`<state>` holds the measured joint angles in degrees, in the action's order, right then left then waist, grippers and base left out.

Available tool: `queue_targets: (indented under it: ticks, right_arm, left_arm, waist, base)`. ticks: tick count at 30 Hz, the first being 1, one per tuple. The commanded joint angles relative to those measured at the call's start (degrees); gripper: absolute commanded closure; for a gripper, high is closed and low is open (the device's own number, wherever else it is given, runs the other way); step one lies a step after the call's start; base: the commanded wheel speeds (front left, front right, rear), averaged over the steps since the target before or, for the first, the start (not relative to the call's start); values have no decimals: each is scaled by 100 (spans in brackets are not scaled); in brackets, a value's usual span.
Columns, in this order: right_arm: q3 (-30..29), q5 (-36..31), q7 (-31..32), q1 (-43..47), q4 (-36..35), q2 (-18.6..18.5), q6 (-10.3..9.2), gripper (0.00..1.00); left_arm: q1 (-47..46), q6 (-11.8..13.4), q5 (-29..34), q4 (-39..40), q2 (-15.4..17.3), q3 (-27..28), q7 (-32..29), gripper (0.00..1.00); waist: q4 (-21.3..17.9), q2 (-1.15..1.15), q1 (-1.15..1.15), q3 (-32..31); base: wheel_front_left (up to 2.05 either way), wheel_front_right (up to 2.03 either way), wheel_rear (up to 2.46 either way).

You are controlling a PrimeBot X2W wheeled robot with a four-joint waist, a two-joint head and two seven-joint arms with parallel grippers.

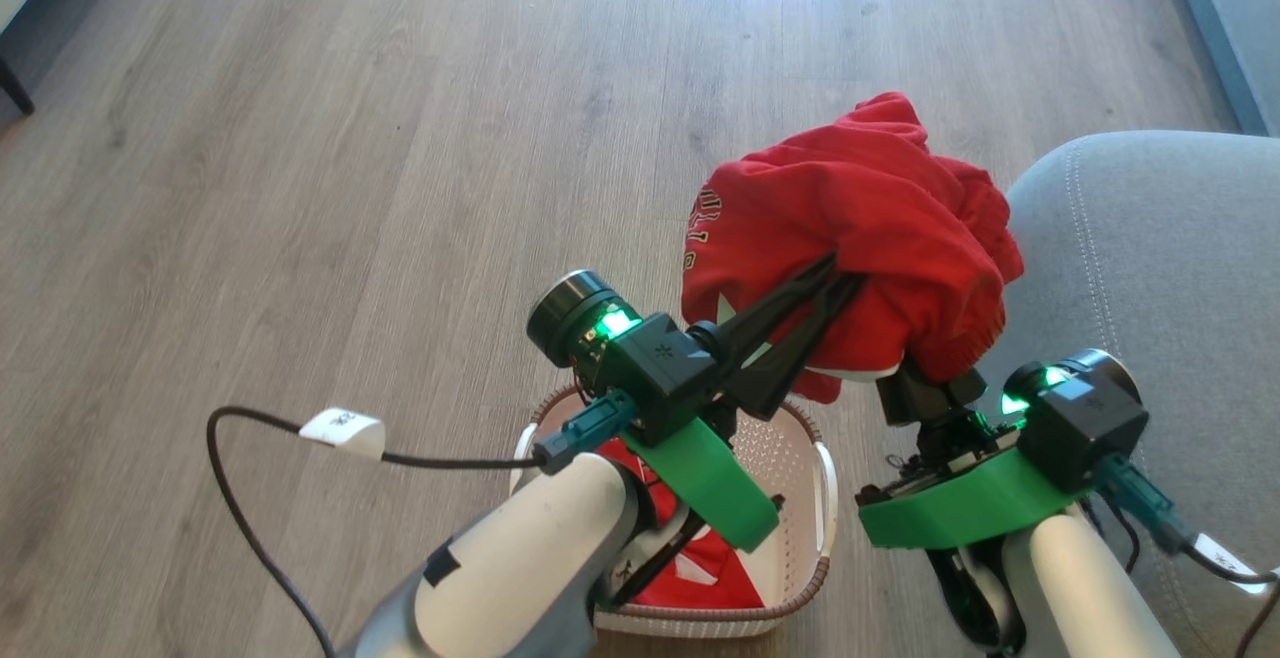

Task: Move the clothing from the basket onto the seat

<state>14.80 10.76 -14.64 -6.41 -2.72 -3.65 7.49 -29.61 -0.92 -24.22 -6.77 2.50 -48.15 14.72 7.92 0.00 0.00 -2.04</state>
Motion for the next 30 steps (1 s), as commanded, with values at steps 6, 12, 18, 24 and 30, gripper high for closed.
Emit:
queue_targets:
  ticks: [6, 12, 18, 24, 30]
  right_arm:
    - [-16, 161, -36, -125, -313, 77, 0, 100]
    - [-216, 294, -36, -98, -414, 77, 0, 100]
    - [-509, 306, -36, -140, -498, 77, 0, 100]
    - [-780, 282, -36, -217, -540, 77, 0, 100]
    - [-1077, 165, -36, -353, -623, 77, 0, 100]
  left_arm:
    - [-201, 25, -29, 209, 38, 306, 28, 0]
    - [-215, -9, 68, 175, 38, 336, 28, 0]
    - [-138, -56, 220, 126, 38, 451, 28, 0]
    - [-33, -149, 543, -9, 38, 519, 28, 0]
    - [208, -274, 882, -385, 38, 713, 28, 0]
  waist:
    - [-15, 0, 0, 20]
    - [-20, 0, 0, 35]
    - [-28, 0, 0, 43]
    - [-26, 0, 0, 53]
    - [-34, 0, 0, 72]
  base:
    - [0, 0, 0]
    - [0, 0, 0]
    - [0, 0, 0]
    - [0, 0, 0]
    - [0, 0, 0]
